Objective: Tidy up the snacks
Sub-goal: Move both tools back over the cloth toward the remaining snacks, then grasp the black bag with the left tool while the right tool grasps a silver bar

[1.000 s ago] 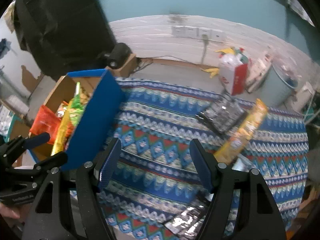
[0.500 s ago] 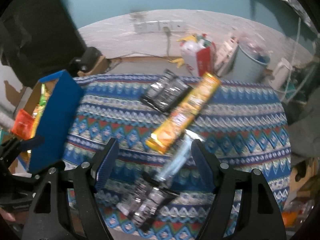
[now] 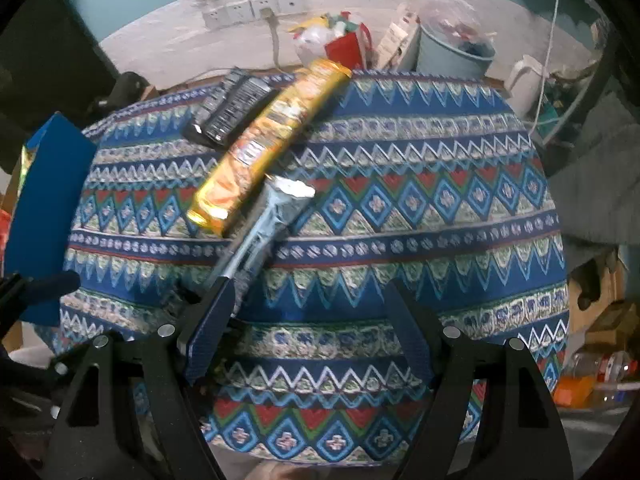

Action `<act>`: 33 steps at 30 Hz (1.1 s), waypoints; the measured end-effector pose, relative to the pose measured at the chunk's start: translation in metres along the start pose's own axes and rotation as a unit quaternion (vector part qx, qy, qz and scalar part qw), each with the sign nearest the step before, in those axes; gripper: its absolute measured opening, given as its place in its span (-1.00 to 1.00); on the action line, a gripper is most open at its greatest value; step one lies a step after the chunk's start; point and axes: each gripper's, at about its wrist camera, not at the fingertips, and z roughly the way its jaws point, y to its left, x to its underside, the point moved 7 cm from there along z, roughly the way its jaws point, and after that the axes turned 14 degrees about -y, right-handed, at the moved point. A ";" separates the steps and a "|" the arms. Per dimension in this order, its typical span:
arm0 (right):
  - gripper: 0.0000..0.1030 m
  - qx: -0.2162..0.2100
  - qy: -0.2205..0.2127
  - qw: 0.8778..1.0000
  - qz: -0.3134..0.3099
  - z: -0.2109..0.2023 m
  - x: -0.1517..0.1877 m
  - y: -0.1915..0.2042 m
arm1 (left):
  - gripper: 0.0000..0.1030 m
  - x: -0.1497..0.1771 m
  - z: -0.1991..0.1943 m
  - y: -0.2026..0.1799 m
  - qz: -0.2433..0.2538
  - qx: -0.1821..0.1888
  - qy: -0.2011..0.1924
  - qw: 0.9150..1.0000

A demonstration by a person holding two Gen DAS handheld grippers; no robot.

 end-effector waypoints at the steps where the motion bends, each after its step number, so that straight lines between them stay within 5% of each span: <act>1: 0.49 0.000 0.004 1.000 0.003 0.002 0.001 -0.003 | 0.56 0.003 0.004 -0.002 -0.004 0.004 0.006 1.000; 6: 0.49 0.003 0.012 1.000 0.015 0.010 0.002 -0.010 | 0.56 0.015 0.023 -0.011 -0.033 0.030 0.032 0.998; 20: 0.49 0.000 0.024 0.999 0.026 0.024 0.007 -0.014 | 0.65 0.038 0.059 -0.021 -0.012 0.014 0.077 0.997; 24: 0.49 -0.004 0.027 0.999 0.024 0.029 0.008 -0.009 | 0.12 0.036 0.057 -0.018 0.004 0.016 0.071 0.997; 33: 0.49 -0.024 0.030 0.999 0.017 0.050 0.004 0.019 | 0.10 0.022 0.042 0.014 -0.010 0.005 0.040 0.999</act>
